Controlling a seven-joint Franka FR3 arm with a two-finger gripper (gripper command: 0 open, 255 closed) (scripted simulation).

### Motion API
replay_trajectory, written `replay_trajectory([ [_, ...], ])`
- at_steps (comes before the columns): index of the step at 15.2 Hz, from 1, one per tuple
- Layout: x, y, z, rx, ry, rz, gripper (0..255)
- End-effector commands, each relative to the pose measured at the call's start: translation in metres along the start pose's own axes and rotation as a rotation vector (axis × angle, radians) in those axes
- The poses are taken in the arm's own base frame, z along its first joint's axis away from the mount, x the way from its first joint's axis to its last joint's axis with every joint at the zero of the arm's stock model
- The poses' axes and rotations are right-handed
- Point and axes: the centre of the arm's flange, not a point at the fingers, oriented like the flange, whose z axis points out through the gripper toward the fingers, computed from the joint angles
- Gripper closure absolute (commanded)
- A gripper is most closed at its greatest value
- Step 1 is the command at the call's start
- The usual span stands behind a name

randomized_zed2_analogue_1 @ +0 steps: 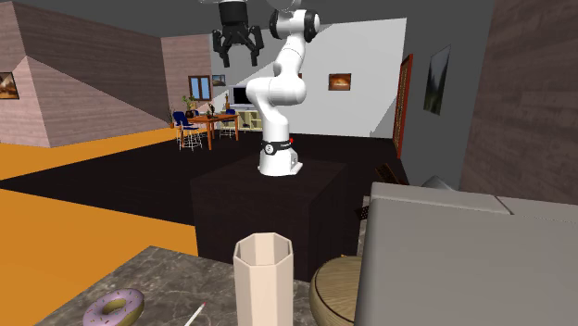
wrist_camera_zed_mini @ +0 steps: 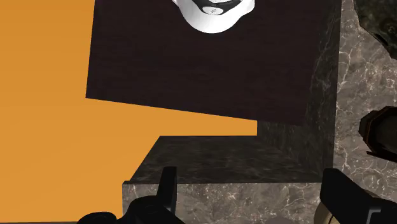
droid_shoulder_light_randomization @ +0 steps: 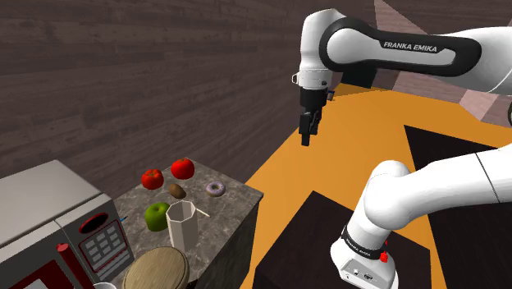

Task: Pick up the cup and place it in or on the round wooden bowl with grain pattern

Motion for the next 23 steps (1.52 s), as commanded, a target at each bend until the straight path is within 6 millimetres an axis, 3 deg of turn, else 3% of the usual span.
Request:
replay_trajectory([
  [1,0.0,0.0,0.0,0.0,0.0,0.0,0],
  [23,0.219,-0.094,0.156,-0.007,0.049,-0.054,0],
])
